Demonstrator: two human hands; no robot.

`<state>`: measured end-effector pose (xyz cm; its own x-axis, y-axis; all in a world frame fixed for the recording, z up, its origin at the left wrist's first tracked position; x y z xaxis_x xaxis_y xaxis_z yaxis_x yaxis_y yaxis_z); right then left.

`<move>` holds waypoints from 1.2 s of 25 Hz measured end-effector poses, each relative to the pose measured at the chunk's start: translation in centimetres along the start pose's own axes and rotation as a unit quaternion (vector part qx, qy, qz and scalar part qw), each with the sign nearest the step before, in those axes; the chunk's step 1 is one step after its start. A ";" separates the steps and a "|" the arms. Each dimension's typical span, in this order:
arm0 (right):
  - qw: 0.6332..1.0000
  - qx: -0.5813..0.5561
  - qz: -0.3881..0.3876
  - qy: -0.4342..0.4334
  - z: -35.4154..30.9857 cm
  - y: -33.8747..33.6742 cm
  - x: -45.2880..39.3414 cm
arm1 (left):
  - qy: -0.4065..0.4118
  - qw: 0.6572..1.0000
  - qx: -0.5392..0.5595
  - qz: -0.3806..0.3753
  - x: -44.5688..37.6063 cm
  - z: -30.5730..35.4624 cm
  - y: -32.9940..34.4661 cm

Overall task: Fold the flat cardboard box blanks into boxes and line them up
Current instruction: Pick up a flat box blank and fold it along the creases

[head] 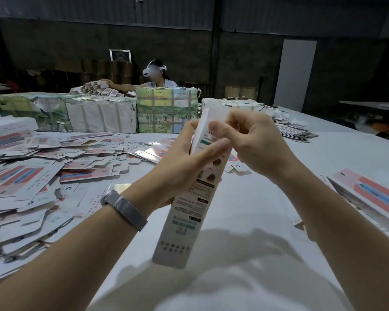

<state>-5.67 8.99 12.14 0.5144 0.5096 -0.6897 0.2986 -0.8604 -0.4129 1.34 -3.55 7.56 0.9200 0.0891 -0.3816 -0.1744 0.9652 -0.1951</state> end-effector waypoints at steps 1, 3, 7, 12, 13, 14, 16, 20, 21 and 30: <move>1.000 -0.024 0.015 -0.008 0.0 0.2 0.1 | 0.016 1.000 0.012 0.014 0.0 0.0 0.0; 0.995 -0.091 0.036 -0.019 -0.1 0.9 0.4 | 0.053 0.997 0.037 0.046 0.2 0.1 0.1; 0.978 -0.185 0.091 -0.015 0.2 2.2 1.2 | 0.102 0.986 0.109 0.079 0.3 0.2 1.0; 0.969 -0.217 0.119 0.005 0.5 2.8 1.5 | 0.120 0.980 0.124 0.100 0.7 0.6 1.8; 0.968 -0.224 0.116 0.006 0.6 2.8 1.5 | 0.121 0.980 0.121 0.100 0.8 0.7 1.9; 0.965 -0.239 0.111 0.004 0.6 2.9 1.5 | 0.119 0.981 0.118 0.099 0.8 0.7 2.0; 0.958 -0.269 0.102 0.002 0.6 3.1 1.5 | 0.116 0.982 0.110 0.097 0.8 0.8 2.1; 0.953 -0.287 0.098 0.016 0.7 3.1 1.5 | 0.112 0.983 0.116 0.090 0.7 0.8 2.2; 0.955 -0.278 0.100 0.021 0.8 3.1 1.5 | 0.106 0.983 0.124 0.089 0.7 0.8 2.2; 0.937 -0.325 0.104 0.073 1.5 2.5 1.7 | 0.040 0.987 0.148 0.056 0.6 0.6 2.6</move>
<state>-5.28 7.68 9.03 0.7066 0.3648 -0.6064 0.5817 -0.7874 0.2040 1.69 -0.79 7.37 0.8682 0.1914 -0.4578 -0.1525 0.9809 0.1210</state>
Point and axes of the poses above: each hand's wrist, its own x-axis away from the middle knuckle, its own y-axis out of the palm, z = x × y, the point moved 4 cm from there along -x, towards the middle knuckle, and after that the axes turned 3 degrees about -x, right-handed, at the moved point
